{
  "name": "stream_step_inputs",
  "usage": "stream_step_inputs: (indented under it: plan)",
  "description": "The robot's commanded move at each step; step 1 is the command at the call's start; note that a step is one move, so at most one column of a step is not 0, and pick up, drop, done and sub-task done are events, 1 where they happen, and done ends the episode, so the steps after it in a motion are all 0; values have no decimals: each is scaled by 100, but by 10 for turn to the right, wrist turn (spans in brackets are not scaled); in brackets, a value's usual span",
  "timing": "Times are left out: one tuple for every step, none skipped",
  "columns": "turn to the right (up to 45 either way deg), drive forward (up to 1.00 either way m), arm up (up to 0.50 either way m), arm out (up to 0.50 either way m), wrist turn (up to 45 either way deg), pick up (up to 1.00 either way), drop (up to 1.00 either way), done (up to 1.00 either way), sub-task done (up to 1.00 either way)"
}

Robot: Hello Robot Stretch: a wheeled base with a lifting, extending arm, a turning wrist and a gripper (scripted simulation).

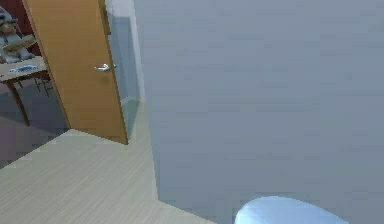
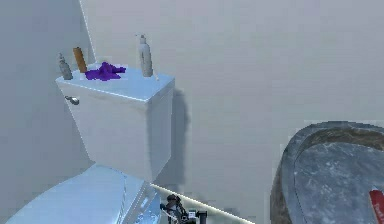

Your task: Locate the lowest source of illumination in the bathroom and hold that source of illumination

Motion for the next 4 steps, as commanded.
stream_step_inputs:
  plan:
    - [0,0,-30,0,0,0,0,0,0]
    - [0,0,0,0,0,100,0,0,0]
    - [0,0,10,0,0,0,0,0,0]
    - [0,0,0,0,0,0,0,100,0]
